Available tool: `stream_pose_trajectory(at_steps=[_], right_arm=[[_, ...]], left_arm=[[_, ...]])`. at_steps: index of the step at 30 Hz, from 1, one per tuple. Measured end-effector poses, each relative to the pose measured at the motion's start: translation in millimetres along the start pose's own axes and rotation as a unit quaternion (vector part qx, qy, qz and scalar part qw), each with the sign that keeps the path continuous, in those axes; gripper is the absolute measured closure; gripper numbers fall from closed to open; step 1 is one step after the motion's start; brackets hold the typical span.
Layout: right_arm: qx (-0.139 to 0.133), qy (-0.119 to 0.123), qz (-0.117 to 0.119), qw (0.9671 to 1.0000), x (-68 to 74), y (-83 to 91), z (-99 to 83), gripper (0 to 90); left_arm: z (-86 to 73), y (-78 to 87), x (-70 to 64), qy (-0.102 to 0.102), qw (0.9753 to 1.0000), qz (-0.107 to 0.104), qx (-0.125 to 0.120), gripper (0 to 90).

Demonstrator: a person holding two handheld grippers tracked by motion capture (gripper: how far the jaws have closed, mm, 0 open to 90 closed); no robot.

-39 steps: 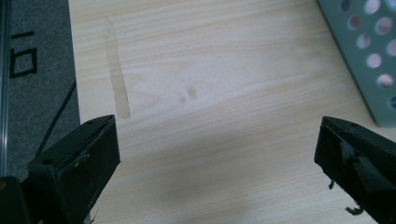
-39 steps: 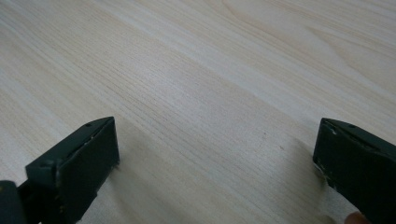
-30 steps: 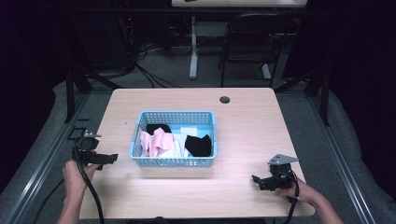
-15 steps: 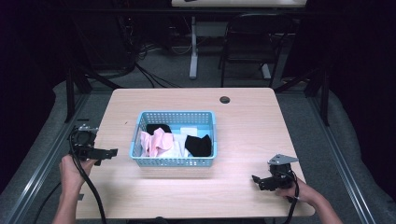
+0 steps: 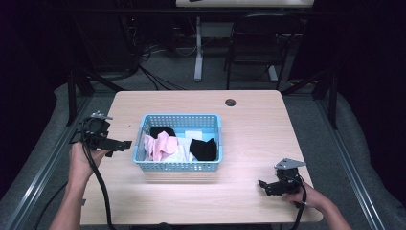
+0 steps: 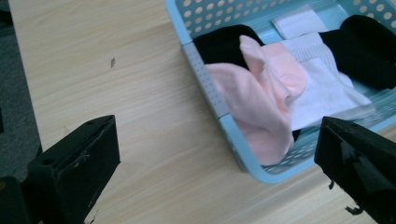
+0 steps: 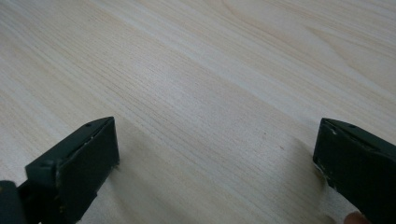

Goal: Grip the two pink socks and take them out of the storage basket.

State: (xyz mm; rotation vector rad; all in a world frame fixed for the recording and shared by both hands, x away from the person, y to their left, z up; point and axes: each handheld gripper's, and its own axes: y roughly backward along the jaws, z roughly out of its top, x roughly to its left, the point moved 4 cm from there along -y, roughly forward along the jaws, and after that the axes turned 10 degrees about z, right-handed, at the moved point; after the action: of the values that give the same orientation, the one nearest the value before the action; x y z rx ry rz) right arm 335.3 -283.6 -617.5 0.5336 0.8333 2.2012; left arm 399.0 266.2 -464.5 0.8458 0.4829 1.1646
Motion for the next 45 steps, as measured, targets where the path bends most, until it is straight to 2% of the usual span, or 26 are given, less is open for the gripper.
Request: stream_pose_trajectory(at_steps=[5, 6, 7, 8, 10, 11, 12, 13, 14, 15, 19, 20, 21, 26, 27, 34, 39, 45], right_arm=[[0.001, 0.001, 0.001, 1.0000, -0.1, 0.1, 0.0, 0.0], [0.001, 0.001, 0.001, 1.0000, -0.1, 0.1, 0.0, 0.0], [0.000, 0.000, 0.000, 1.0000, 0.0, 0.0, 0.0, 0.0], [0.000, 0.000, 0.000, 1.0000, 0.0, 0.0, 0.0, 0.0], [0.000, 0.000, 0.000, 1.0000, 0.0, 0.0, 0.0, 0.0], [0.000, 0.000, 0.000, 1.0000, 0.0, 0.0, 0.0, 0.0], [0.000, 0.000, 0.000, 1.0000, 0.0, 0.0, 0.0, 0.0], [0.000, 0.000, 0.000, 1.0000, 0.0, 0.0, 0.0, 0.0], [0.000, 0.000, 0.000, 1.0000, 0.0, 0.0, 0.0, 0.0], [0.000, 0.000, 0.000, 1.0000, 0.0, 0.0, 0.0, 0.0], [0.000, 0.000, 0.001, 1.0000, 0.0, 0.0, 0.0, 0.0], [0.000, 0.000, 0.001, 1.0000, 0.0, 0.0, 0.0, 0.0], [0.001, 0.001, 0.001, 1.0000, -0.1, 0.1, 0.0, 0.0], [0.000, 0.000, 0.000, 1.0000, 0.0, 0.0, 0.0, 0.0], [0.000, 0.000, 0.000, 1.0000, 0.0, 0.0, 0.0, 0.0], [0.000, 0.000, 0.000, 1.0000, 0.0, 0.0, 0.0, 0.0], [0.000, 0.000, 0.000, 1.0000, 0.0, 0.0, 0.0, 0.0], [0.000, 0.000, 0.000, 1.0000, 0.0, 0.0, 0.0, 0.0]], left_arm=[[21.6, -4.2, -22.8, -0.028, 0.9995, -0.013, 0.000, 0.2], [21.6, -4.2, -22.8, -0.028, 0.9995, -0.013, 0.000, 0.3], [27.4, -7.1, -31.1, -0.039, 0.9991, -0.017, 0.003, 0.6], [27.4, -7.1, -31.1, -0.039, 0.9991, -0.017, 0.003, 0.7], [32.5, -11.3, -39.3, -0.045, 0.9987, -0.025, 0.004, 1.4], [36.5, -16.6, -47.0, -0.053, 0.9980, -0.033, 0.010, 3.3], [36.5, -16.6, -47.0, -0.053, 0.9980, -0.033, 0.010, 4.8], [39.3, -22.8, -55.1, -0.057, 0.9972, -0.044, 0.018, 7.8], [39.3, -22.8, -55.1, -0.057, 0.9972, -0.044, 0.018, 9.5], [40.5, -27.4, -61.6, -0.061, 0.9964, -0.052, 0.026, 9.5], [42.1, -42.3, -76.7, -0.066, 0.9943, -0.070, 0.047, 19.1], [42.1, -42.3, -76.7, -0.066, 0.9943, -0.070, 0.047, 20.8], [42.0, -49.9, -79.6, -0.063, 0.9930, -0.080, 0.060, 22.6], [41.2, -63.0, -83.4, -0.052, 0.9908, -0.097, 0.079, 28.2], [41.1, -67.9, -83.5, -0.045, 0.9905, -0.097, 0.087, 28.8], [41.2, -78.1, -82.0, -0.040, 0.9894, -0.094, 0.103, 32.1], [38.4, -85.1, -77.4, -0.027, 0.9893, -0.085, 0.115, 32.4], [34.4, -91.8, -79.2, -0.026, 0.9877, -0.092, 0.124, 33.6]])
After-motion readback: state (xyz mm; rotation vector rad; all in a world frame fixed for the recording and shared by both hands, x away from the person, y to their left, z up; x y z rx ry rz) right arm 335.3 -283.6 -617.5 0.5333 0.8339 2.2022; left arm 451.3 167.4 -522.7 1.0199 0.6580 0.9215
